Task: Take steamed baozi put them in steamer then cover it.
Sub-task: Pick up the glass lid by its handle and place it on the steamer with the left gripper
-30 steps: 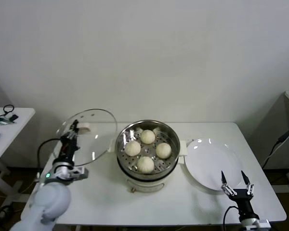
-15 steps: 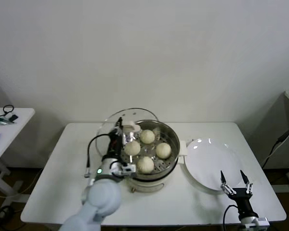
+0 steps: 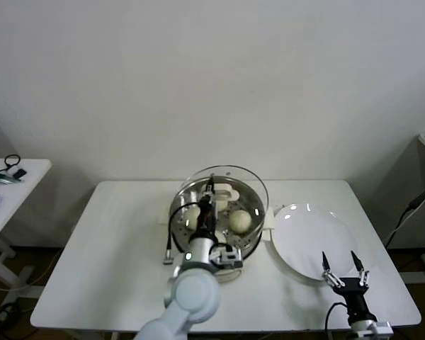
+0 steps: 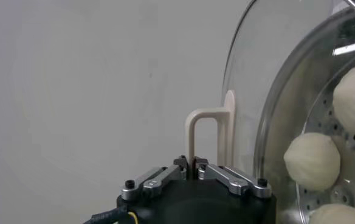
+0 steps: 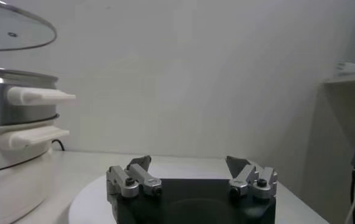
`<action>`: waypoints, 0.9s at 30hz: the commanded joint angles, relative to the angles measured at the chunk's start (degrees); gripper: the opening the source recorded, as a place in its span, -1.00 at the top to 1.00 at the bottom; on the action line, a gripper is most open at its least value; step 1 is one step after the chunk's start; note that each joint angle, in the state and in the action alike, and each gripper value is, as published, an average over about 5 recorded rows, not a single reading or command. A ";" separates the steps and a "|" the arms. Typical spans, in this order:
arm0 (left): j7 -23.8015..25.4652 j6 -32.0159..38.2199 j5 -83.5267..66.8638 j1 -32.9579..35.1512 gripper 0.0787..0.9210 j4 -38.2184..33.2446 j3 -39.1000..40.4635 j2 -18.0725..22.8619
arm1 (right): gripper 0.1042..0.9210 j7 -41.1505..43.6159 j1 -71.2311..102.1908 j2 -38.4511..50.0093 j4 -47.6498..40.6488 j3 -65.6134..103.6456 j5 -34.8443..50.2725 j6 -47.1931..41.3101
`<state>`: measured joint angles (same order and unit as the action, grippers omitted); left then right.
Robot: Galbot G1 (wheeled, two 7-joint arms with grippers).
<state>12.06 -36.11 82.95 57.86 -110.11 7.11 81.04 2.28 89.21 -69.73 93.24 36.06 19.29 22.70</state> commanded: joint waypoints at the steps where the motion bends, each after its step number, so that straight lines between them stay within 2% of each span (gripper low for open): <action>1: 0.72 -1.02 4.39 -1.00 0.85 2.37 2.83 3.52 | -0.76 -0.12 -0.01 -0.37 -0.20 -0.08 -0.08 0.41; 27: 1.35 0.47 8.63 0.48 0.85 7.02 -0.22 2.40 | -0.76 -0.17 0.16 -0.85 0.04 -0.05 -0.41 0.86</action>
<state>13.69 -35.63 90.91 58.67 -104.00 6.84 83.11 2.06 89.28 -70.53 93.08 36.00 18.96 23.50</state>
